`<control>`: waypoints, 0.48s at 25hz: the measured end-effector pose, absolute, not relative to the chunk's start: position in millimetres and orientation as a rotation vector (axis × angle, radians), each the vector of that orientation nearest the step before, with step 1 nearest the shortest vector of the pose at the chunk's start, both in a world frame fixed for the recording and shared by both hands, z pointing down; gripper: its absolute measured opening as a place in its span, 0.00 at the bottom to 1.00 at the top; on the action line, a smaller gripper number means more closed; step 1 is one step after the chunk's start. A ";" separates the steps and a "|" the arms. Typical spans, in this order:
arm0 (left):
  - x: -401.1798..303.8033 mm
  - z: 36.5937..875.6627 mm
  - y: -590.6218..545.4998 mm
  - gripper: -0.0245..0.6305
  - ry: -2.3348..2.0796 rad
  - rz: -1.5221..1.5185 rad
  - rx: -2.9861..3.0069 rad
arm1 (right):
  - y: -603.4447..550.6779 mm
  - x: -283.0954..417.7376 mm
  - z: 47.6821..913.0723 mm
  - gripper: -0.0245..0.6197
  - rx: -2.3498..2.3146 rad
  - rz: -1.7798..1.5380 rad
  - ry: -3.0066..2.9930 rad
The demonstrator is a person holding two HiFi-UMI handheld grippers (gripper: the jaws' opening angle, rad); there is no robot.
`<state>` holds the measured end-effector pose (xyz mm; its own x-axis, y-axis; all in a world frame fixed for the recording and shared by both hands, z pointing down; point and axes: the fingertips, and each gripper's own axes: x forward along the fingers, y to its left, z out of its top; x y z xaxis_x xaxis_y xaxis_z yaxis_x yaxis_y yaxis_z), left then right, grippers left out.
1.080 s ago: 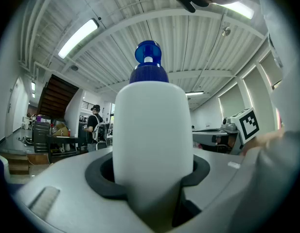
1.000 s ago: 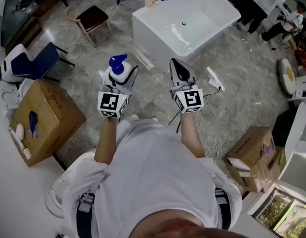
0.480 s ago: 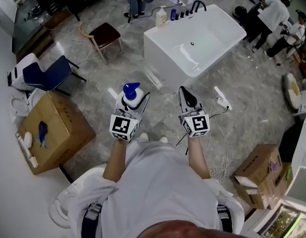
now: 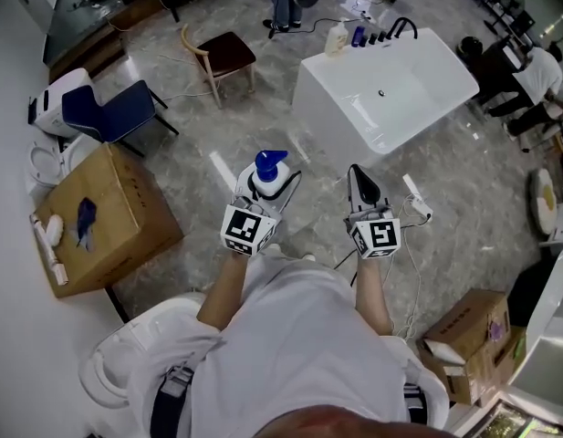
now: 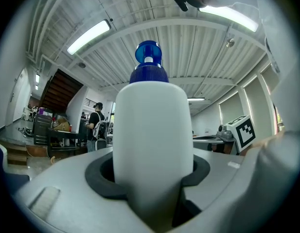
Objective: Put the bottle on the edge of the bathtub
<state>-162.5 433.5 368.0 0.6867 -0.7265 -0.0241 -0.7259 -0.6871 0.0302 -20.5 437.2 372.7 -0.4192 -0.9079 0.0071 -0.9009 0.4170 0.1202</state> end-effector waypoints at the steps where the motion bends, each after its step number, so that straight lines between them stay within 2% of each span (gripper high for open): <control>1: -167.5 369.3 432.6 0.42 -1.240 -0.054 2.865 | 436.0 -26.4 373.4 0.04 1.640 -0.160 -2.580; 12: -196.1 382.2 409.0 0.42 -1.230 -0.020 2.842 | 414.3 -42.1 383.9 0.04 1.666 -0.122 -2.538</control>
<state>-196.1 409.0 382.2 0.6845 -0.7290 0.0057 -0.7284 -0.6836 0.0460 -42.1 414.3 383.9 -0.3951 -0.9176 0.0426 -0.9094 0.3973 0.1233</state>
